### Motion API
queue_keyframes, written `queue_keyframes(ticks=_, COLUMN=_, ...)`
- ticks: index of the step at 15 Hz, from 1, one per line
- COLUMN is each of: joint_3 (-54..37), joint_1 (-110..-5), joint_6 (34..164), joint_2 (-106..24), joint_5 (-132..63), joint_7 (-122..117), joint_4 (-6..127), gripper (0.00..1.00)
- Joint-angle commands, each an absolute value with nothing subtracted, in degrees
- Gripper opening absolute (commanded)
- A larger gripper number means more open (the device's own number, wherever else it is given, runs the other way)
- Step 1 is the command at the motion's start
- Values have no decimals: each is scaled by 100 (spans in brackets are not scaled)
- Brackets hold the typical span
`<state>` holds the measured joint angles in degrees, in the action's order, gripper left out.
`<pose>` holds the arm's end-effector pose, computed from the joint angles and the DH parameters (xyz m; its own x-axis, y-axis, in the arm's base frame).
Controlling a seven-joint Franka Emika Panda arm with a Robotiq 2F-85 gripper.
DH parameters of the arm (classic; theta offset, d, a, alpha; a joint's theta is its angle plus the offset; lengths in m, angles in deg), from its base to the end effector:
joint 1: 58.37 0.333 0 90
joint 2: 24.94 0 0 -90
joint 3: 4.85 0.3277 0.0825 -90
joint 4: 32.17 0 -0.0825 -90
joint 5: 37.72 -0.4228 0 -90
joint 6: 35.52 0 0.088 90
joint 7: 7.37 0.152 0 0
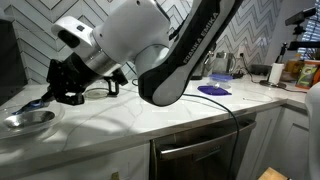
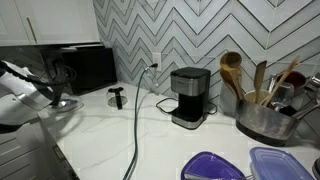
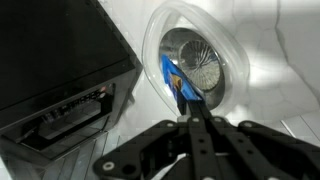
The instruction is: Put the blue packet in the silver plate in the lunchbox on the left
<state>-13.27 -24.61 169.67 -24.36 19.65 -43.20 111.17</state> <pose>0.4209 0.3338 0.3424 -0.6582 0.7208 0.2172 0.5573 0.2725 0.7843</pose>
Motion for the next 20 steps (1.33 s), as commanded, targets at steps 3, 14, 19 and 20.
queue_keyframes(ticks=3, joint_3=-1404, joint_1=-2511, joint_6=17278, joint_2=-2858, joint_5=2055, joint_7=-4701, joint_4=10745, gripper=0)
queue_keyframes(ticks=14, joint_3=-1405, joint_1=-2519, joint_6=17762, joint_2=-3681, joint_5=2117, joint_7=-5194, joint_4=10235, gripper=0)
queue_keyframes(ticks=19, joint_3=-1395, joint_1=-2545, joint_6=17718, joint_2=-3804, joint_5=2183, joint_7=-5260, joint_4=10160, gripper=27)
queue_keyframes(ticks=20, joint_3=-1390, joint_1=-2545, joint_6=17735, joint_2=-3809, joint_5=2181, joint_7=-5249, joint_4=10157, gripper=28)
